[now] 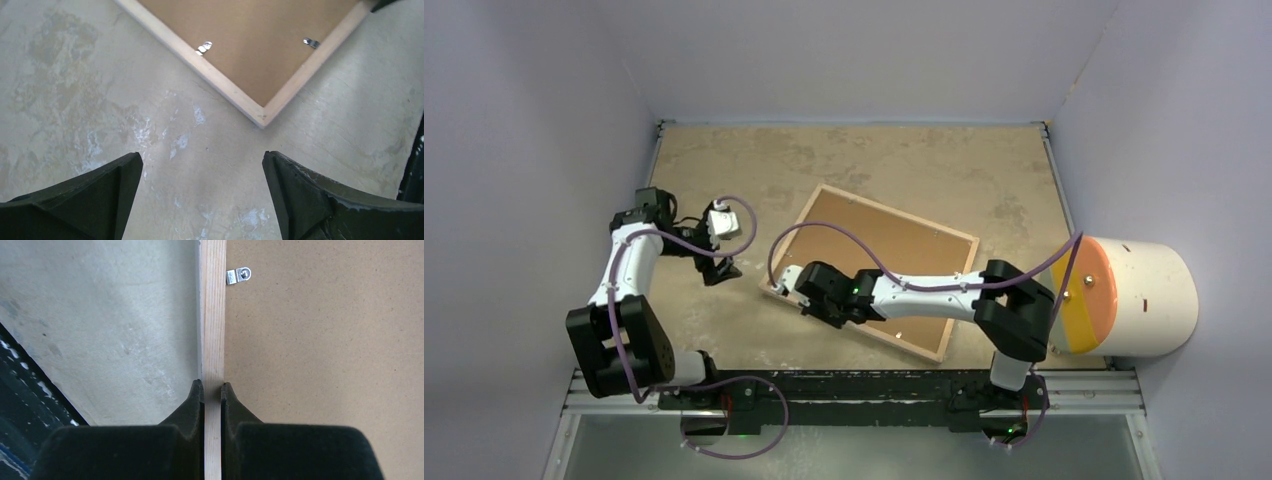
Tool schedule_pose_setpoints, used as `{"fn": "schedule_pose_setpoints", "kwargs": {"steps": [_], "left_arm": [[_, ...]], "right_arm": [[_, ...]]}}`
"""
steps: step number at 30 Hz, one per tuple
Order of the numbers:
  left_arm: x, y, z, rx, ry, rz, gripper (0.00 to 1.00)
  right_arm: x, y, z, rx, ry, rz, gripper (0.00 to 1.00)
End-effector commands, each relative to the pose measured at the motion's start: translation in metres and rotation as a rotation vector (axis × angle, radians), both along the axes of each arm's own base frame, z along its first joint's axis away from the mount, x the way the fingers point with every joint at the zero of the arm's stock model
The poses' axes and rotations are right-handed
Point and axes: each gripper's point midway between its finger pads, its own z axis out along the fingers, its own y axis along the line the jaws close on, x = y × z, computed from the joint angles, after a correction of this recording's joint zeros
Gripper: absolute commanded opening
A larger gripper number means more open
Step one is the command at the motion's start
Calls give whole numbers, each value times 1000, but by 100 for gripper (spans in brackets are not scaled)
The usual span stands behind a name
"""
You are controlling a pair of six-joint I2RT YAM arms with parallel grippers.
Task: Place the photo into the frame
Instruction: Turn over the photo frame at the center of the board.
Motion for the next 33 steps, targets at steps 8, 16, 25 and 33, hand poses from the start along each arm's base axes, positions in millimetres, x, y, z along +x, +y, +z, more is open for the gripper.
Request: {"fn": "schedule_pose_setpoints", "kwargs": {"steps": [8,16,25,33], "left_arm": [[-46,-29,28,4,-364,-416,100],[-17,-44,58,243,-936,-485,96],[-8,-75,59,328,-1074,-632,77],[-21,-77,38,388,-1046,-748,70]], "right_arm": [[27,47,115,418,46,-78,0],[29,58,144,503,123,-66,0],[34,62,161,528,133,-78,0],[39,61,169,531,124,-92,0]]}}
